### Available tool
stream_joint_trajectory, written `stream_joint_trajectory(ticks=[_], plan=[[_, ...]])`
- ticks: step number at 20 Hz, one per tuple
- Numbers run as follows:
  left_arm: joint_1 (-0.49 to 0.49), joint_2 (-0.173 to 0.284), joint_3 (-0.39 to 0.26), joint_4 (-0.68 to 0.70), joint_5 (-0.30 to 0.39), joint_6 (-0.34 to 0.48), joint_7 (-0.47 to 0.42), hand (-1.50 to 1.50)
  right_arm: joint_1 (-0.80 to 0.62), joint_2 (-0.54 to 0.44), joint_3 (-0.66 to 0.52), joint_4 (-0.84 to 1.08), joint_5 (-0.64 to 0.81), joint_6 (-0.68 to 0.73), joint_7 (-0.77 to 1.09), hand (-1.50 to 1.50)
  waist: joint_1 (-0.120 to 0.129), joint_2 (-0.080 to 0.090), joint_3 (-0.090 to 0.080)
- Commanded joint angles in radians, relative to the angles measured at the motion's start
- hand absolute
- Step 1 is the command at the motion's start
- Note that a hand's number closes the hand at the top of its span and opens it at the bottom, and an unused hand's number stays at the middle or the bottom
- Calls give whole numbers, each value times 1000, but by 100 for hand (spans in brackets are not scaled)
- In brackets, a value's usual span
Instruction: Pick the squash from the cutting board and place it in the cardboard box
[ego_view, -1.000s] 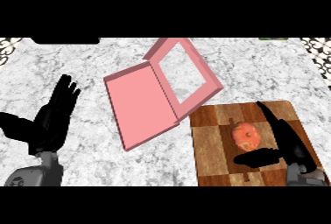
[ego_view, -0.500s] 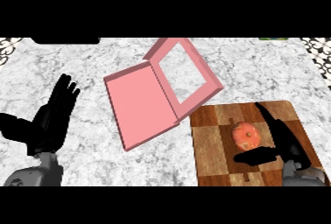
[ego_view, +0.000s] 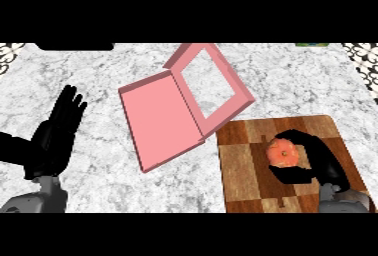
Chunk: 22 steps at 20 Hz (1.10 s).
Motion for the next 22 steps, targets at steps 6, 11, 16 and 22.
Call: stream_joint_trajectory(ticks=[6, 11, 16, 22], plan=[[-23, 4, 5, -33, 2, -1, 60, 0, 27, 20, 55, -32, 145, -88, -27, 150, 0, 2, 3], [-60, -21, -49, 10, -2, -25, 37, 0, -170, 169, 493, -29, 377, -59, 102, 150, 119, 4, -7], [-99, -28, -95, 17, -8, -54, 43, 0, -357, 172, 681, 34, 424, -37, 174, 150, 209, 9, -9], [-122, -49, -130, 40, -21, -56, 47, 0, -564, 173, 843, 70, 418, -36, 327, 150, 223, 7, -6]])
